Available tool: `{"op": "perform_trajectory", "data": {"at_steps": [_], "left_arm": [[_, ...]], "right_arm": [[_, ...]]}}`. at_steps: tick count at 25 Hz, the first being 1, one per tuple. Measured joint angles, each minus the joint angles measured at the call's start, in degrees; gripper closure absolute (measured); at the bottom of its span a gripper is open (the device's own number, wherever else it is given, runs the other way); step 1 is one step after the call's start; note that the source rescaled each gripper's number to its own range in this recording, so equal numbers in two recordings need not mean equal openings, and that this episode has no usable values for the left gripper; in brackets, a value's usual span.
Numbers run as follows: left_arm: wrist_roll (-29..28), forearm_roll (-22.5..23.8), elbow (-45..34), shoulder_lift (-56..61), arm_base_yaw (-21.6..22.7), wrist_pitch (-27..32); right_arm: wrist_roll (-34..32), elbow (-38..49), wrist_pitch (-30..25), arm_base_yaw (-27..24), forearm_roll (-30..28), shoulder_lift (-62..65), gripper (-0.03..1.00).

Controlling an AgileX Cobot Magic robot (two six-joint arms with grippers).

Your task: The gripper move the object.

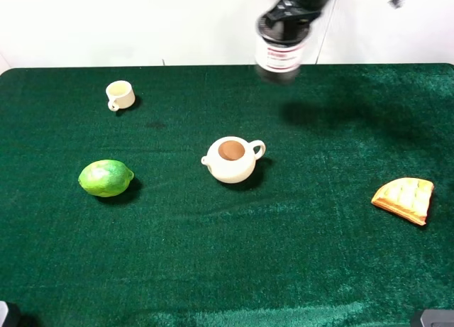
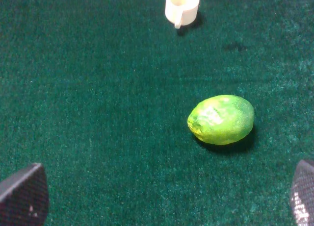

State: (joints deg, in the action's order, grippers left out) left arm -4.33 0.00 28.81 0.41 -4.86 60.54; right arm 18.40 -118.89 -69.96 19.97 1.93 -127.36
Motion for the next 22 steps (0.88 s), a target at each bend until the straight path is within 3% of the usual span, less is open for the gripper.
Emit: {"op": "perform_trajectory", "data": {"at_steps": [12,22], "left_arm": [[0.0,0.0,0.0,0.0,0.0,0.0],[0.0,0.0,0.0,0.0,0.0,0.0]], "right_arm": [[4.29,20.64,0.88,-13.8,-3.29,12.58,0.97],[10.29,32.71,13.34,-20.32,-2.75,13.37,0.97]]}}
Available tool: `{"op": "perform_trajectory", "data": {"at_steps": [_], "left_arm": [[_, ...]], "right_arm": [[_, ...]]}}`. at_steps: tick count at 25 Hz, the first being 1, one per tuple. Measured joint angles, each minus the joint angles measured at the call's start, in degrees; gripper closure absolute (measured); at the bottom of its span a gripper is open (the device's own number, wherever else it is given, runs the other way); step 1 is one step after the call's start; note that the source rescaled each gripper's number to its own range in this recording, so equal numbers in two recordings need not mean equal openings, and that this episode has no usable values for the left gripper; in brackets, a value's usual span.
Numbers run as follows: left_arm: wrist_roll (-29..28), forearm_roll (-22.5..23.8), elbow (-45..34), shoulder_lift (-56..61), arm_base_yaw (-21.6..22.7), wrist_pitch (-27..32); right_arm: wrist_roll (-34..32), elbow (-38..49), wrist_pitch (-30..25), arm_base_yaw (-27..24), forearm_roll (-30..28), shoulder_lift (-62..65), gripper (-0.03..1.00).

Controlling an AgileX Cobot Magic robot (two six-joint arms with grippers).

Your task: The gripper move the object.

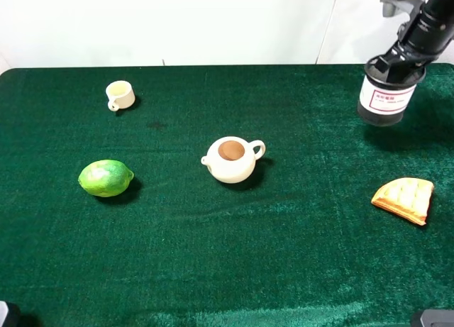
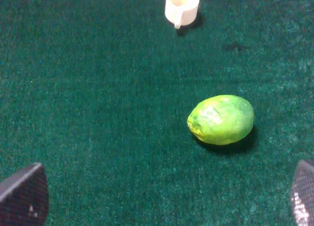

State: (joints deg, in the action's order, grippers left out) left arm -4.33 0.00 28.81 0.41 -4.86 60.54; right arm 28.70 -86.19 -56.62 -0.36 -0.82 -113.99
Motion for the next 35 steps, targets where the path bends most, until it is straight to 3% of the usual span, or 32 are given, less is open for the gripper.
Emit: {"op": "perform_trajectory", "data": {"at_steps": [11,35], "left_arm": [[0.0,0.0,0.0,0.0,0.0,0.0],[0.0,0.0,0.0,0.0,0.0,0.0]], "right_arm": [[1.42,4.89,7.69,-0.81,0.5,-1.39,0.97],[2.5,5.38,10.0,-0.81,1.57,-5.73,0.97]]}}
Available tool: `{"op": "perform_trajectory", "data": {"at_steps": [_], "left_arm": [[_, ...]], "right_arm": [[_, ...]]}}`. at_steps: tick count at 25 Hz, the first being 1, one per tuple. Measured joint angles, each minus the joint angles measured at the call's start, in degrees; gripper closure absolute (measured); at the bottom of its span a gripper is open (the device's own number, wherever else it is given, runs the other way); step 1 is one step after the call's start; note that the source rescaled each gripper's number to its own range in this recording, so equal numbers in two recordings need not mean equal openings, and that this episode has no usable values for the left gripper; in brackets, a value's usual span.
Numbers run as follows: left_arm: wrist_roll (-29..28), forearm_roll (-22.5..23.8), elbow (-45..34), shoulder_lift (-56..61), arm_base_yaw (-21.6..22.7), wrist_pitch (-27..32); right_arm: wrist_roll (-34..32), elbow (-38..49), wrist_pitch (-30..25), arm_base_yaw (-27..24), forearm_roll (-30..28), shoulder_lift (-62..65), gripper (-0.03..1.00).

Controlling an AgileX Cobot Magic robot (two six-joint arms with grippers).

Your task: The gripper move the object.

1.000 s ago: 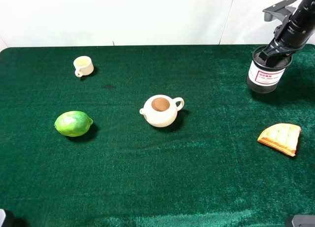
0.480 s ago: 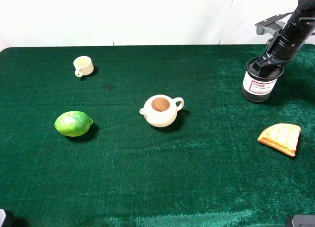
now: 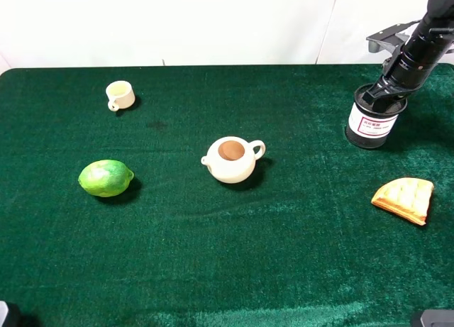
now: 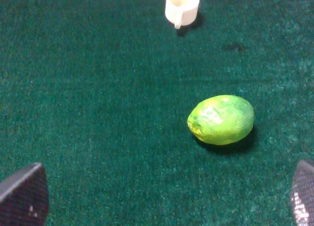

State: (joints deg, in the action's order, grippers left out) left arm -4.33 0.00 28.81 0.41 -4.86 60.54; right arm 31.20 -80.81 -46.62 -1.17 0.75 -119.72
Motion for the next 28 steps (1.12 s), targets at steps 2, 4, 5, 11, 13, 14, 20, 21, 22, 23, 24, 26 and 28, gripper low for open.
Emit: {"op": "perform_trajectory", "data": {"at_steps": [2,4,5,11,13,14,20,21,22,23,24,26,28], "left_arm": [[0.0,0.0,0.0,0.0,0.0,0.0],[0.0,0.0,0.0,0.0,0.0,0.0],[0.0,0.0,0.0,0.0,0.0,0.0],[0.01,0.0,0.0,0.0,0.0,0.0],[0.01,0.0,0.0,0.0,0.0,0.0],[0.01,0.0,0.0,0.0,0.0,0.0],[0.01,0.0,0.0,0.0,0.0,0.0],[0.01,0.0,0.0,0.0,0.0,0.0],[0.01,0.0,0.0,0.0,0.0,0.0],[0.01,0.0,0.0,0.0,0.0,0.0],[0.01,0.0,0.0,0.0,0.0,0.0],[0.01,0.0,0.0,0.0,0.0,0.0],[0.01,0.0,0.0,0.0,0.0,0.0]], "right_arm": [[0.0,0.0,0.0,0.0,-0.05,0.0,0.97],[0.0,0.0,0.15,0.0,-0.18,0.0,0.94],[0.0,0.0,0.24,0.0,-0.32,-0.15,0.9],[0.0,0.0,-0.43,0.0,-0.75,-0.7,0.56],[0.0,0.0,-1.02,0.0,-0.75,-0.65,0.46],[0.0,0.0,-1.19,0.0,-1.1,-0.57,0.43],[0.0,0.0,-2.15,0.0,-1.55,1.61,0.3],[0.0,0.0,-2.42,0.0,-1.71,2.12,0.26],[0.0,0.0,-2.49,0.0,-1.94,2.58,0.22],[0.0,0.0,-2.49,0.0,-2.14,3.13,0.18],[0.0,0.0,-2.66,0.0,-2.29,3.81,0.15],[0.0,0.0,-3.06,0.0,-2.88,5.23,0.12],[-0.12,0.0,-4.23,0.0,-3.28,7.12,0.1]]}}
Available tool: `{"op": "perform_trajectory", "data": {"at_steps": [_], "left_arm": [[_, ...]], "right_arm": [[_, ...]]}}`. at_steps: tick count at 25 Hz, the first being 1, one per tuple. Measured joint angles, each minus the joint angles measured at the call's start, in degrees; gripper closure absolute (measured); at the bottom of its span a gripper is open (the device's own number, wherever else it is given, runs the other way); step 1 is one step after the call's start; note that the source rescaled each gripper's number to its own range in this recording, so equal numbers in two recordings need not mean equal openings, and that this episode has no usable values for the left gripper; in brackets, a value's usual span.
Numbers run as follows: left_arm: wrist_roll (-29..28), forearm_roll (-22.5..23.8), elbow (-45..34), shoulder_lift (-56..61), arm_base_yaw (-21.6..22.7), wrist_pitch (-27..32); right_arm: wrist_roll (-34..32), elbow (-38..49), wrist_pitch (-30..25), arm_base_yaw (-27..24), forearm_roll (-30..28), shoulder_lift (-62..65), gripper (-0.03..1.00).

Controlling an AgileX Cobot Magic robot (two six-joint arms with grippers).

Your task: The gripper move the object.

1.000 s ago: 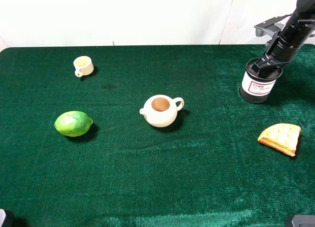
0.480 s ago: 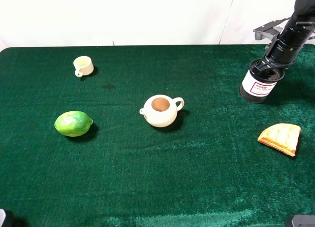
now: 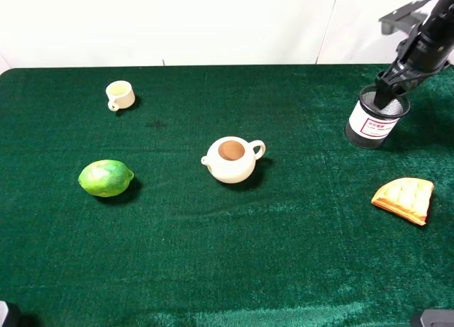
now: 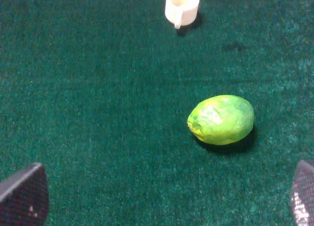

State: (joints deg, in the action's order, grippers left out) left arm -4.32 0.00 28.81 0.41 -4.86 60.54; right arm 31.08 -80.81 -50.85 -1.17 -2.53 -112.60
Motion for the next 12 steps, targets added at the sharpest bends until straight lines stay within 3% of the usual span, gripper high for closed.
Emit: {"op": "perform_trajectory", "data": {"at_steps": [5,12], "left_arm": [[0.0,0.0,0.0,0.0,0.0,0.0],[0.0,0.0,0.0,0.0,0.0,0.0]], "right_arm": [[-3.0,0.0,-3.3,0.0,-0.14,5.18,-0.01],[-6.12,0.11,-11.0,0.0,0.87,14.75,-0.03]]}}
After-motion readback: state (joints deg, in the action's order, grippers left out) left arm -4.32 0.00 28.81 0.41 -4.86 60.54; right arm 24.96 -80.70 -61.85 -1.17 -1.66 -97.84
